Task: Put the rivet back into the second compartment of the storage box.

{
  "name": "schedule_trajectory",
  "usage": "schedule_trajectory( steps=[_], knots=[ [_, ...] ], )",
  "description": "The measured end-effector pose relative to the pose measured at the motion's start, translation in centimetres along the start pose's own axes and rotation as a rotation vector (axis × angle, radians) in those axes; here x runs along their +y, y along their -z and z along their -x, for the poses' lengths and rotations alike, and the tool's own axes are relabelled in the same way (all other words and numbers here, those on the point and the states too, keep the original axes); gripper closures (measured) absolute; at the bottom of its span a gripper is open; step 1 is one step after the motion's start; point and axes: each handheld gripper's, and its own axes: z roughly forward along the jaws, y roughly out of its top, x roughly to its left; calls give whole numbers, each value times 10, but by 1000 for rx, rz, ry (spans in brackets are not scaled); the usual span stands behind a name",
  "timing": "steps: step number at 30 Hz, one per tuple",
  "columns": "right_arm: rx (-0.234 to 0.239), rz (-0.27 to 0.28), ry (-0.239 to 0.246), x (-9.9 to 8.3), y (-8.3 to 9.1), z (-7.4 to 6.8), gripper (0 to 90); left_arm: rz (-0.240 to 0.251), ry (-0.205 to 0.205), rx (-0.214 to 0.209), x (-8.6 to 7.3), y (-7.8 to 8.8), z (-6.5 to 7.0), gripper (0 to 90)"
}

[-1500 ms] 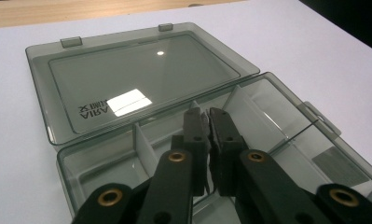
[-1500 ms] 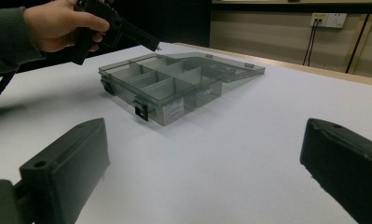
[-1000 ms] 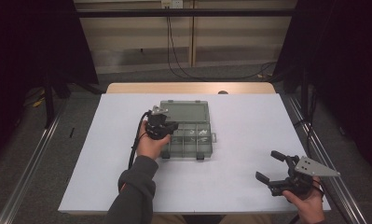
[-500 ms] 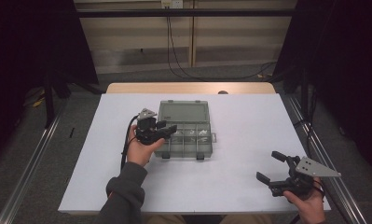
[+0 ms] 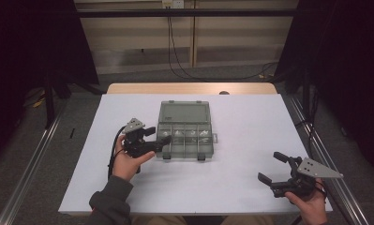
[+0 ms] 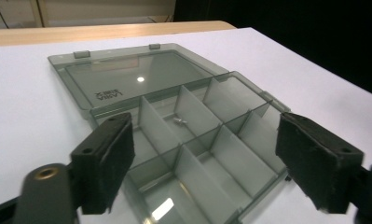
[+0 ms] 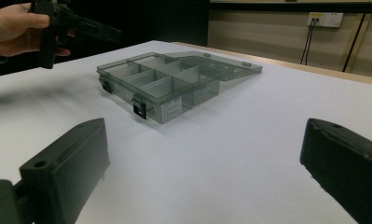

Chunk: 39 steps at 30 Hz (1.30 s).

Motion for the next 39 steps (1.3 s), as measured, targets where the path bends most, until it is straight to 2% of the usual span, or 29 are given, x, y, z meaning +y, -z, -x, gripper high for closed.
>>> schedule_trajectory(
  steps=[7, 10, 13, 24, 28, 39],
  knots=[
    [-1, 0, 2, 0, -1, -1, 9, 16, -38, 2, -9, 18, -1, 122],
    [-1, -1, 1, 0, -1, -1, 10, 31, -33, 2, -13, 24, -2, 107],
    [-1, 1, 0, 0, 0, 0, 9, 33, -52, 4, -17, 30, -1, 91],
    [2, -1, -3, 0, 0, 0, 9, 37, -95, 13, -30, 51, -1, 70],
    [1, 2, 1, 0, 0, 0, 9, 54, -89, 7, -34, 59, -3, 61],
    [1, 3, 1, 0, 1, 0, 10, 92, -73, 30, -44, 81, -10, 56]
  ],
)
